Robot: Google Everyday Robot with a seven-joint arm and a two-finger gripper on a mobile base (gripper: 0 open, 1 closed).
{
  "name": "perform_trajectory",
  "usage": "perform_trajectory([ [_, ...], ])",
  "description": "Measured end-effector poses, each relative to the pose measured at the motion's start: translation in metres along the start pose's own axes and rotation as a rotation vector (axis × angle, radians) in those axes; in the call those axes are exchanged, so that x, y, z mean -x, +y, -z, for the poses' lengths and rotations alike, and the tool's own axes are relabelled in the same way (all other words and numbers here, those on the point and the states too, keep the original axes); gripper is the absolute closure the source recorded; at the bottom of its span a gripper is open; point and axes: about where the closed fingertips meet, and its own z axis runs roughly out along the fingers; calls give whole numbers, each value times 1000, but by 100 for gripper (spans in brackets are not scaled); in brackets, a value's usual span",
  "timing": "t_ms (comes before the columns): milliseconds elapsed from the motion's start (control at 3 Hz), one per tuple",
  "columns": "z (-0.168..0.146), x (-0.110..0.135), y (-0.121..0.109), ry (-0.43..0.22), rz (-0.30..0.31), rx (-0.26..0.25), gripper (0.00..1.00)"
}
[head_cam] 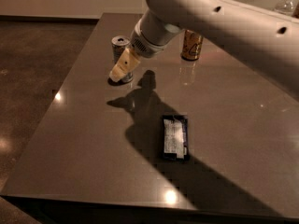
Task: Knock redbull can over
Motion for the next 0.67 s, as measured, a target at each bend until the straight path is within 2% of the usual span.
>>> perform_trajectory([
  [667,-38,33,-11,-57,-115,24,0],
])
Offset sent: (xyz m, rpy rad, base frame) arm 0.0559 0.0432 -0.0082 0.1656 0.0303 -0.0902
